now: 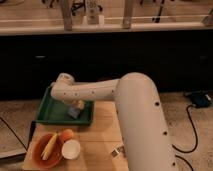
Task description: Wipe tray with sponge
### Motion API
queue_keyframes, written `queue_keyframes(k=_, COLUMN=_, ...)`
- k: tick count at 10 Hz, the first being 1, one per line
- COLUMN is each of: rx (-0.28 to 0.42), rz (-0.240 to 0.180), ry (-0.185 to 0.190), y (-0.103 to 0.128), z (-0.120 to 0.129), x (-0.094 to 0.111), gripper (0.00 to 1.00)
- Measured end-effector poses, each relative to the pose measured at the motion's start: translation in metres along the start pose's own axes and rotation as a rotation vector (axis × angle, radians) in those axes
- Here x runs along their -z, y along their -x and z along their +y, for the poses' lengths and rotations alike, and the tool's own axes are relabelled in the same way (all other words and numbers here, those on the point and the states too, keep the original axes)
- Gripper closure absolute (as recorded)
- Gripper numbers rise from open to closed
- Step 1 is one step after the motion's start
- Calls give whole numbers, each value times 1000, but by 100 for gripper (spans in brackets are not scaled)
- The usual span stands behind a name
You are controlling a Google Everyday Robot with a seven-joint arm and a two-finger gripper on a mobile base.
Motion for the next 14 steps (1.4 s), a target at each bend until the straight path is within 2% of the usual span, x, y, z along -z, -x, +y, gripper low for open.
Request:
queue_keyframes(k=3, rx=-45, rz=1, ry=30, y=-24, z=2, x=-2, gripper=98)
queue_keyframes(k=5, rx=-69, rz=-7, ry=36, y=-42, z=3, x=-8, gripper=98)
queue_keyframes(k=7, rx=-41, rz=-27, ry=9, y=-47, z=-12, x=-11, gripper=98)
queue_keyframes(k=9, rx=25, rz=-65, ry=-45, y=-34, z=-38, x=-8, gripper=98)
queue_keyframes(k=11, rx=128, rz=-115, ry=-79, y=-8, z=-61, x=-6, gripper=98)
queue_keyframes(k=14, rx=204, rz=-154, ry=-81, y=20, z=-55, x=-1, gripper=98)
